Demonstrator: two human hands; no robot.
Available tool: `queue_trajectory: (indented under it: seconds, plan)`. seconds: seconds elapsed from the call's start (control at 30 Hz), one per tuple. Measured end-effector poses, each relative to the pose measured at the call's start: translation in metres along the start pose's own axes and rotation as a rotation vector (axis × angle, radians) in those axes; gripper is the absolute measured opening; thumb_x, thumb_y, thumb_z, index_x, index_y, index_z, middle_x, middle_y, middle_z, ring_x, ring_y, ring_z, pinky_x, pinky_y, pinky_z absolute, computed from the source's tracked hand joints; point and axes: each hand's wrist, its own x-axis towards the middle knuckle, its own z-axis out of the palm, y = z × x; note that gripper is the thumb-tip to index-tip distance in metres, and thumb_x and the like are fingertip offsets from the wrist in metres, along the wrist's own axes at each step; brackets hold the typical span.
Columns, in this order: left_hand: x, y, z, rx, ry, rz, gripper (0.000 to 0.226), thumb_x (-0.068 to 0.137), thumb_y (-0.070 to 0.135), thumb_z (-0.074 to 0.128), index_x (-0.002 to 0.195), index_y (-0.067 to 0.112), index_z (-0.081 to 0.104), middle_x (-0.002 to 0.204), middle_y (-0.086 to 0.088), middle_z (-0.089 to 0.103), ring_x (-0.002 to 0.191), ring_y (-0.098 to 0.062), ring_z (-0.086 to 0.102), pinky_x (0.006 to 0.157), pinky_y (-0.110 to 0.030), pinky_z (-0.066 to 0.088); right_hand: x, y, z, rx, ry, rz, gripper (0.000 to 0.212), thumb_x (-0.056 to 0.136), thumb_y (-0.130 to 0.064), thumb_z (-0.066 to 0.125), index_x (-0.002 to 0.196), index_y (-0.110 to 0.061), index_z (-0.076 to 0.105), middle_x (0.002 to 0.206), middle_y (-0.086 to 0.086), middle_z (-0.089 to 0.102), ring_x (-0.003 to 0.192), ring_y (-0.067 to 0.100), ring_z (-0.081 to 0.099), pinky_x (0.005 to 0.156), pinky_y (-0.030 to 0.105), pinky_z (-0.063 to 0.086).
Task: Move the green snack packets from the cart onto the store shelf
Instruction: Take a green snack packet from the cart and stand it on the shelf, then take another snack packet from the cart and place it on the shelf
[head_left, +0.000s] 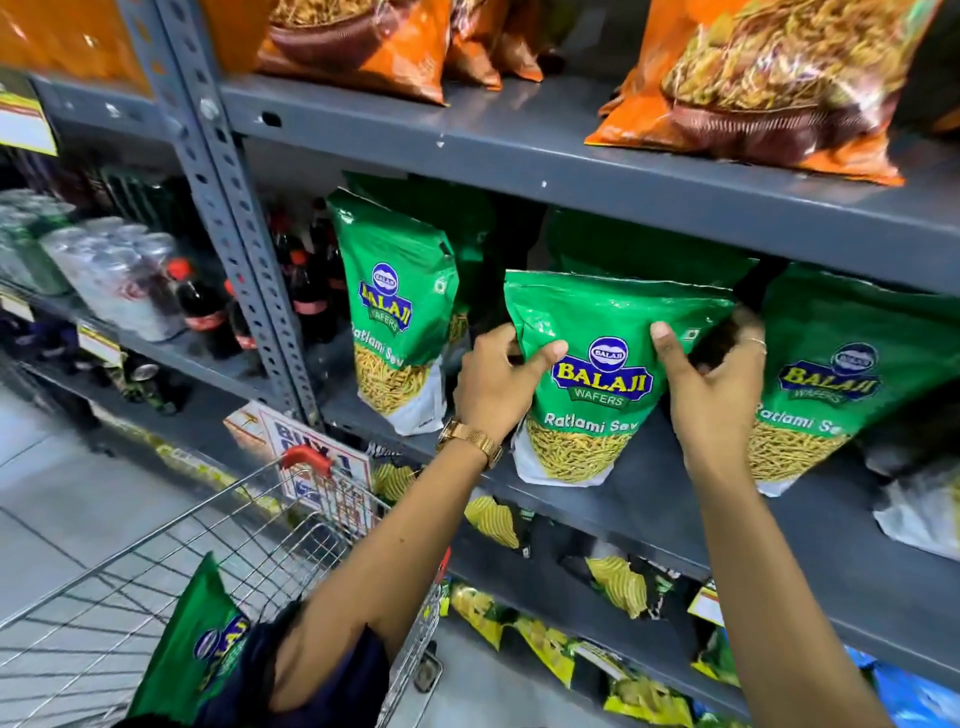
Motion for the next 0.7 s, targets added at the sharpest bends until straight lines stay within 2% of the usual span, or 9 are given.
queue_trajectory:
  seconds: [0.03,0.1,0.2,0.3,0.37,0.43,0.5,0.6,0.7]
  plan:
    - [-0.006,-0.002,-0.004,-0.005,-0.003,0.010,0.046,0.069,0.061,0.067,0.090,0.021,0.069,0.093,0.002,0.077,0.087,-0.015,0.071,0.078,-0.044,0.059,-0.012,-0.003,0.001,-0.082,0.052,-0.065,0.083,0.078,-0.051,0.069,0.142,-0.011,0.036,0.144,0.012,0.045,0.134,0.024,0.041,0.115,0.041,0.031]
    - [-0.019,-0.006,-0.017,-0.009,0.005,0.013,0.040,0.077,0.048,0.071,0.101,0.016,0.067,0.103,0.000,0.074,0.093,-0.011,0.069,0.083,-0.037,0.059,-0.038,-0.011,0.004,-0.189,0.128,-0.180,0.090,0.083,-0.048,0.066,0.149,-0.008,0.022,0.156,0.014,0.023,0.144,0.024,0.018,0.120,0.039,0.014]
    - [-0.045,-0.020,-0.046,-0.040,0.071,0.020,0.032,0.085,0.032,0.070,0.107,0.009,0.065,0.105,-0.001,0.070,0.087,0.000,0.064,0.075,-0.012,0.054,-0.075,-0.023,0.012,-0.239,0.134,-0.299,0.088,0.086,-0.041,0.066,0.149,-0.001,0.018,0.159,0.020,0.011,0.148,0.036,0.004,0.120,0.042,0.002]
    - [-0.074,-0.050,-0.085,-0.046,0.164,-0.028,0.022,0.087,0.031,0.067,0.103,0.017,0.065,0.100,0.002,0.070,0.086,-0.010,0.067,0.076,-0.030,0.058,-0.108,-0.027,0.032,-0.231,0.040,-0.473,0.077,0.087,-0.033,0.065,0.144,0.001,0.028,0.153,0.021,0.017,0.145,0.044,0.010,0.121,0.050,0.007]
    - [-0.094,-0.072,-0.113,-0.011,0.185,-0.095,0.015,0.088,0.031,0.064,0.100,0.021,0.064,0.096,0.005,0.070,0.087,-0.011,0.066,0.077,-0.037,0.057,-0.130,-0.028,0.050,-0.163,-0.084,-0.563,0.071,0.086,-0.029,0.067,0.142,-0.002,0.033,0.150,0.011,0.022,0.144,0.041,0.017,0.121,0.046,0.010]
    - [-0.119,-0.094,-0.142,0.024,0.203,-0.181,0.006,0.089,0.025,0.061,0.095,0.027,0.063,0.091,0.008,0.067,0.083,-0.010,0.063,0.073,-0.036,0.054,-0.158,-0.023,0.075,-0.036,-0.337,-0.561,0.067,0.085,-0.025,0.068,0.140,-0.004,0.038,0.148,0.003,0.030,0.143,0.033,0.025,0.120,0.043,0.018]
    - [-0.146,-0.116,-0.167,0.068,0.223,-0.277,0.017,0.090,0.014,0.058,0.091,0.030,0.062,0.088,0.007,0.066,0.081,-0.011,0.062,0.072,-0.032,0.049,-0.185,-0.010,0.100,-0.028,-0.644,-0.518,0.064,0.082,-0.030,0.068,0.136,-0.004,0.046,0.145,0.006,0.040,0.138,0.027,0.034,0.118,0.039,0.026]
    - [-0.193,-0.150,-0.203,0.200,0.228,-0.468,0.027,0.075,0.009,0.048,0.091,0.020,0.067,0.090,0.000,0.069,0.089,-0.019,0.065,0.083,-0.033,0.053,-0.229,0.021,0.140,-0.280,-1.233,-0.321,0.074,0.073,-0.046,0.073,0.134,-0.012,0.049,0.141,0.015,0.048,0.135,0.031,0.040,0.111,0.039,0.035]
    - [-0.236,-0.186,-0.228,0.344,0.175,-0.702,0.040,0.074,0.003,0.048,0.109,-0.001,0.067,0.116,-0.018,0.069,0.110,-0.023,0.063,0.097,-0.032,0.049,-0.271,0.048,0.168,-0.604,-1.711,-0.230,0.095,0.066,-0.055,0.076,0.142,-0.011,0.038,0.146,0.016,0.043,0.136,0.031,0.040,0.108,0.039,0.038]
